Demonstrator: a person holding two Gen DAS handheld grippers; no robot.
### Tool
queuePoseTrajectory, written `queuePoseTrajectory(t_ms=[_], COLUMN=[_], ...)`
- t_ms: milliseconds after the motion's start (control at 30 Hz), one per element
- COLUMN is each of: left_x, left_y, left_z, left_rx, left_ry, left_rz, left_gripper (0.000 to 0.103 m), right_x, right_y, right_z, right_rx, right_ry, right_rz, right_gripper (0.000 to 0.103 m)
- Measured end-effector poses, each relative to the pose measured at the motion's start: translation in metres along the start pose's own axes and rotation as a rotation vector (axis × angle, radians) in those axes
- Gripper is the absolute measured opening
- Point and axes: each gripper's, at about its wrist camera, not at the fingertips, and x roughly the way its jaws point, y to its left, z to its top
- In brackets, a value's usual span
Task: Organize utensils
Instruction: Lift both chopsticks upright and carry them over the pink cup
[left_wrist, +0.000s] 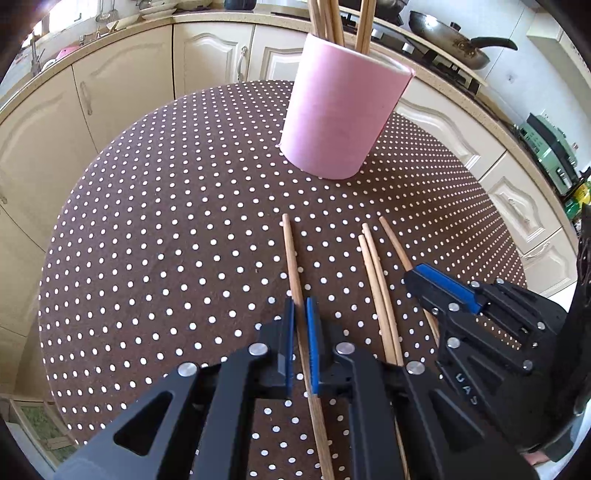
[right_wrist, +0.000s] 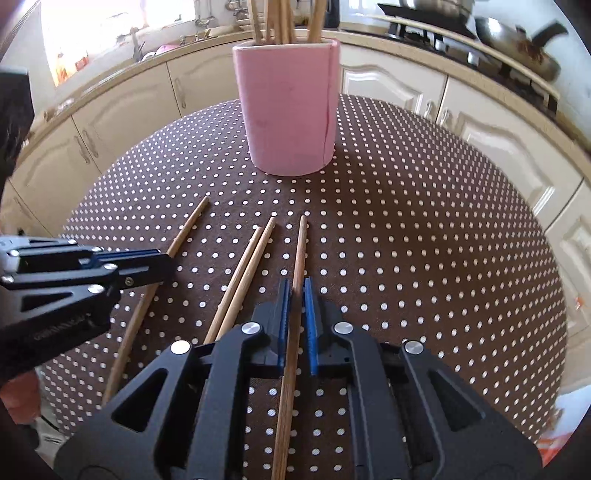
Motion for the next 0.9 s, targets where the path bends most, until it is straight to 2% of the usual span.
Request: queuePoseTrajectory(t_ms=[100, 300, 700, 900], left_x=[-0.003, -0.011, -0.068, -0.104], left_y=[0.009, 0.013, 0.008, -0.002], left_z=[-0.005, -0.009, -0.004, 0.006], left_rx=[-0.017, -0.029, -0.035, -0.022], left_ry=[-0.026, -0.061, -0.288, -0.419], left_rz=[-0.038, -0.113, -0.139, -0.104], left_gripper=[0.007, 0.007, 0.006, 0.006], right_x=[0.001, -0.015, -0.067, -0.098], right_y=[-0.006, -0.014, -0.024, -0.037], right_z=[-0.001, 0.0, 0.01, 0.02], right_rx=[0.087, 0.154, 0.247, 0.277], right_ry=[-0.015, -0.104, -0.393, -0.513], right_rz=[0.056, 0.094, 0.157, 0.139], right_gripper=[0.007, 0.007, 0.006, 0.006])
